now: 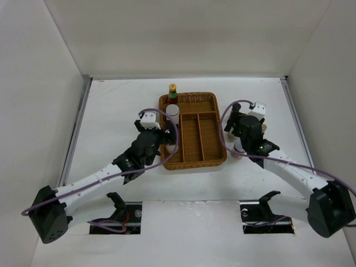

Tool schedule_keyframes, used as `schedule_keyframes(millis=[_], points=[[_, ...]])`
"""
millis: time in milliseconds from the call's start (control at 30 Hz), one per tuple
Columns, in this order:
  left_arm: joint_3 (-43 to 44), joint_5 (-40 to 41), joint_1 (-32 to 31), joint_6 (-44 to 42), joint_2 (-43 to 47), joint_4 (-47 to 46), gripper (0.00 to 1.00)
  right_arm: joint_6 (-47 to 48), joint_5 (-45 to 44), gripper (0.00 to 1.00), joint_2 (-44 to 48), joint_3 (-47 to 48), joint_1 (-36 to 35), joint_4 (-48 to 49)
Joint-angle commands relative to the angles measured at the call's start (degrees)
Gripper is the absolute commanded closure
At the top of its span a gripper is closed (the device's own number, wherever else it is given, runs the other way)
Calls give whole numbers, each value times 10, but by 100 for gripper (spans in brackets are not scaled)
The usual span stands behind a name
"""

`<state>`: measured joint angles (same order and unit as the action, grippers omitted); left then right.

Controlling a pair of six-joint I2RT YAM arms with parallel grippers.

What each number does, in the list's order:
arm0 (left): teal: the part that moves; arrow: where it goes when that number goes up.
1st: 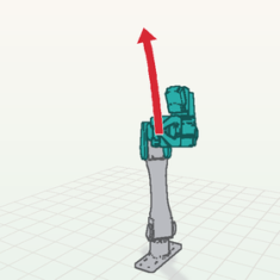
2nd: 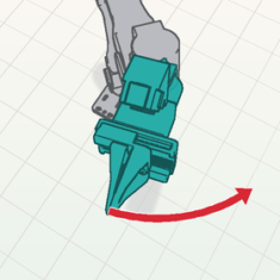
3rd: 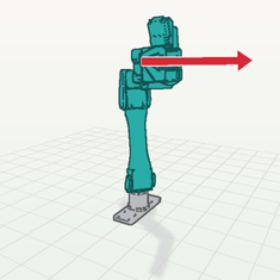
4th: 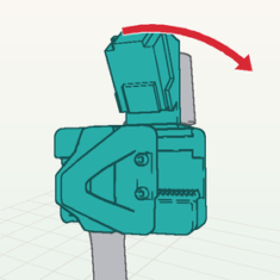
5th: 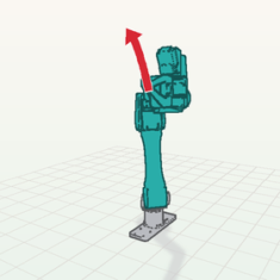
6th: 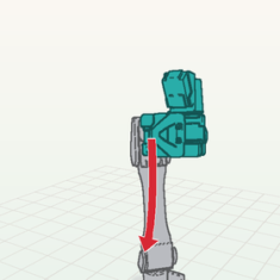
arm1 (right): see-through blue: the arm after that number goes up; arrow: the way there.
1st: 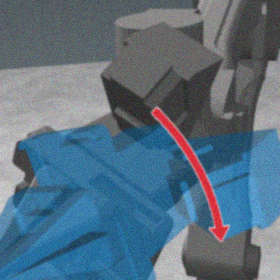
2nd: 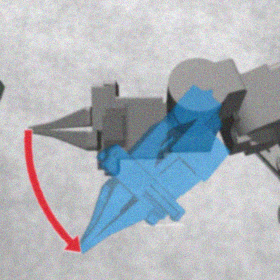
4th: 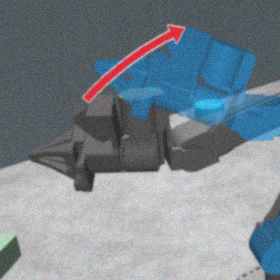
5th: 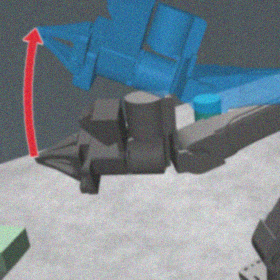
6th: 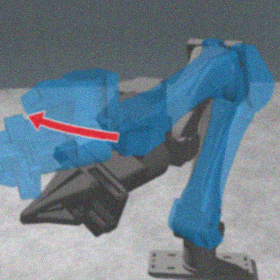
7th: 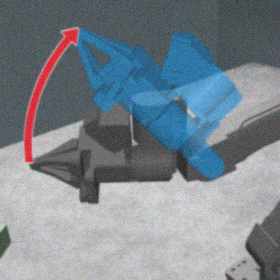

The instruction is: Organize the condiment bottles

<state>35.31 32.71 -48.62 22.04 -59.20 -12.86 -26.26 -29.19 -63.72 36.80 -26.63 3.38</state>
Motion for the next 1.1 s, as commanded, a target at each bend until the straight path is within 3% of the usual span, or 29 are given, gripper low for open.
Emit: schedule_keyframes(millis=[0,367,600,700,900,1067], points=[[-29,-4,8,-2,52,-114,5,22,-29,11,-34,49,10,-12],[-146,34,54,18,80,-253,5,19,-35,14,-167,107,47,-8],[-154,39,61,18,65,-262,5,20,-32,44,-198,123,58,15],[-156,40,65,20,64,-265,5,31,-52,48,-150,104,58,51],[-167,45,76,27,62,-282,5,96,-83,49,-42,124,-30,77],[-182,67,92,42,83,-284,5,102,-33,50,-54,158,-109,89]])
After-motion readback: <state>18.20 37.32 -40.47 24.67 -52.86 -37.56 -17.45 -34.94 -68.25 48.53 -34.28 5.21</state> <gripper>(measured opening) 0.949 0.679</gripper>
